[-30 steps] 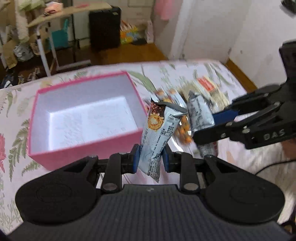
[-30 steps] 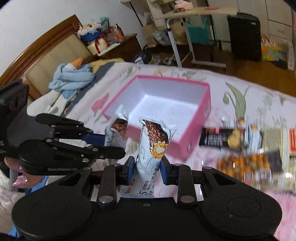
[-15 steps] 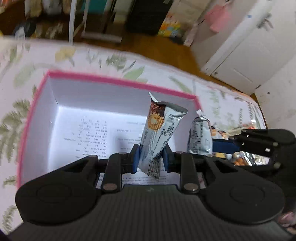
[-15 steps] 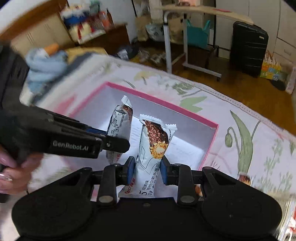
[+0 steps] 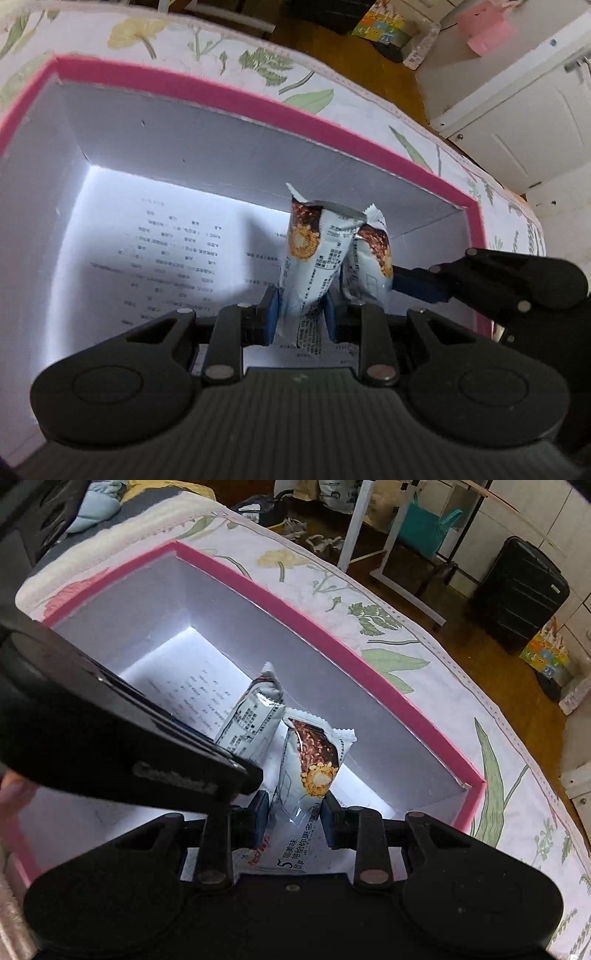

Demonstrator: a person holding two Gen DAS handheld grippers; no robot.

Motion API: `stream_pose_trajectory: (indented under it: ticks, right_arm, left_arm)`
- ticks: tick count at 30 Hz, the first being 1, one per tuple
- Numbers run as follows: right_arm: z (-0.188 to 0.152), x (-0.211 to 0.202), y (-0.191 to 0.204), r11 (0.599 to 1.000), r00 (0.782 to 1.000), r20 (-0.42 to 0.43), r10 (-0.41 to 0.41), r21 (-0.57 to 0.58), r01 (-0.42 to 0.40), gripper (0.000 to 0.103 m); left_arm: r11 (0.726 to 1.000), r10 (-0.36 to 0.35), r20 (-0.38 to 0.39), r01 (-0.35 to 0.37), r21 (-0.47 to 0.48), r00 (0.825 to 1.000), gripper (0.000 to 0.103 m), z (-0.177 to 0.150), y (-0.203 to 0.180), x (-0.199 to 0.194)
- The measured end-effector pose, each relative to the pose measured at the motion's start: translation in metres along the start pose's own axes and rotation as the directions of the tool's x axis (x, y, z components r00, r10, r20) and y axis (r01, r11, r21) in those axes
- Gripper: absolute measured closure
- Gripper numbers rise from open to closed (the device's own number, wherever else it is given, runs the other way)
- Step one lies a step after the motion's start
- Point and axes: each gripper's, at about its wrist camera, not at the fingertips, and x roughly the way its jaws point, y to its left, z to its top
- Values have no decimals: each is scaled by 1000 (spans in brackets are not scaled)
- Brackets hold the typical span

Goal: Organize snacks
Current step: 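Carry the white bars into the pink box and open the right gripper, then reach the right gripper to the clear bag of orange nuts and grasp it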

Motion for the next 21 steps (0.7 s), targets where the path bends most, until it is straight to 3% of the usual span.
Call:
stream_pose_trajectory:
  ticks: [4, 6, 8, 10, 15, 21]
  right_arm:
    - [-4, 10, 2, 997, 997, -15, -75, -23, 74, 62]
    - [-6, 6, -2, 998, 998, 5, -62, 15, 62, 62]
    - [-10, -5, -3, 998, 998, 41, -52, 31, 51, 59]
    - [-16, -24, -4, 998, 995, 82, -51, 51, 47, 54]
    - [-46, -87, -13, 990, 982, 188, 4, 140, -31, 52]
    - [-89, -167, -34, 967, 964, 263, 28, 238, -93, 45]
  left_arm:
    - [999, -8, -5, 8, -45, 1000, 75, 1, -1, 5]
    - [999, 9, 12, -9, -34, 1000, 66, -2, -5, -1]
    - [1000, 20, 37, -19, -11, 999, 63, -6, -10, -10]
    - [1000, 21, 65, -21, 0, 998, 62, -13, -12, -22]
    - [993, 51, 158, -67, 95, 986, 62, -35, -29, -64]
    - [959, 62, 240, -125, 255, 969, 61, -68, -69, -119]
